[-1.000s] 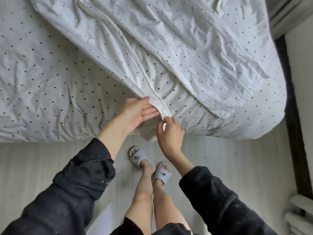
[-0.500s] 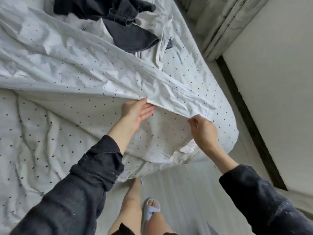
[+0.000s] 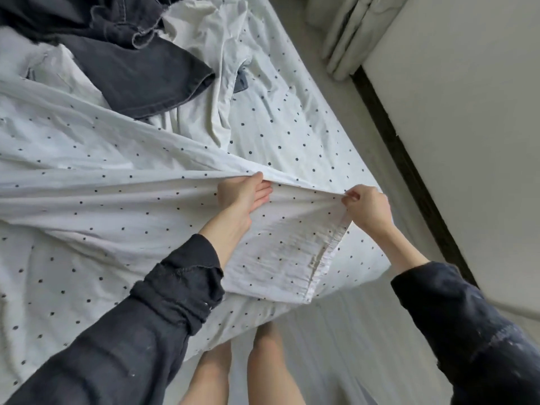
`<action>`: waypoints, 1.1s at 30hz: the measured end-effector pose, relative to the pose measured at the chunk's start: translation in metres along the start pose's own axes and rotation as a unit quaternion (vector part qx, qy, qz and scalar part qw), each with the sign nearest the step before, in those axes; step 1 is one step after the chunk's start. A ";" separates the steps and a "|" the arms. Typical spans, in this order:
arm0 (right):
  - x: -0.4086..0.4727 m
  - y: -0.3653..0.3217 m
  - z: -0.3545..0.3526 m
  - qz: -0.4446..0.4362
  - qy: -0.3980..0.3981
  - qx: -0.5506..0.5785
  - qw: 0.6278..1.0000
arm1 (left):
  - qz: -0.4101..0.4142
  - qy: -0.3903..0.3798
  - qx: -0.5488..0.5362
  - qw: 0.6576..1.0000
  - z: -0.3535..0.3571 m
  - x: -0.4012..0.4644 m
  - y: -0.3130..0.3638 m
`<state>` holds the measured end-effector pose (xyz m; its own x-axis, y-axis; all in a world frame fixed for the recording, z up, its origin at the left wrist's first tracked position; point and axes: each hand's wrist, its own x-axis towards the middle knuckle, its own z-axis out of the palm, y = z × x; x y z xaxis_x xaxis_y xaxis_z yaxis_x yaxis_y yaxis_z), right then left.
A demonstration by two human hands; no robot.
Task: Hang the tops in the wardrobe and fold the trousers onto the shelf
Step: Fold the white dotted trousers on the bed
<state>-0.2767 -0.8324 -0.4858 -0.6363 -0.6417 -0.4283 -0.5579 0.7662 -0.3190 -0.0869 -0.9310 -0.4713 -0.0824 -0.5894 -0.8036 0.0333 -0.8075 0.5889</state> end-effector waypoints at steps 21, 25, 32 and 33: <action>-0.008 -0.103 0.042 -0.266 0.042 -0.023 0.963 | 0.066 0.000 0.323 0.944 -0.068 0.023 0.028; -0.034 -0.149 0.065 -0.361 0.078 -0.028 0.929 | 0.138 0.057 0.411 0.899 -0.131 0.022 0.042; -0.094 -0.274 0.148 -0.435 0.111 -0.108 0.887 | 0.261 0.119 0.514 0.809 -0.302 0.037 0.091; -0.103 -0.295 0.162 -0.435 0.109 -0.116 0.886 | 0.275 0.131 0.524 0.796 -0.327 0.041 0.098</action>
<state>0.0392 -0.9867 -0.4844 0.0138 -0.9970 0.0760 -0.9663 -0.0328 -0.2553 0.2390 -1.0410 -0.4747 -0.1266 -0.9424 -0.3095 -0.8673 -0.0463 0.4957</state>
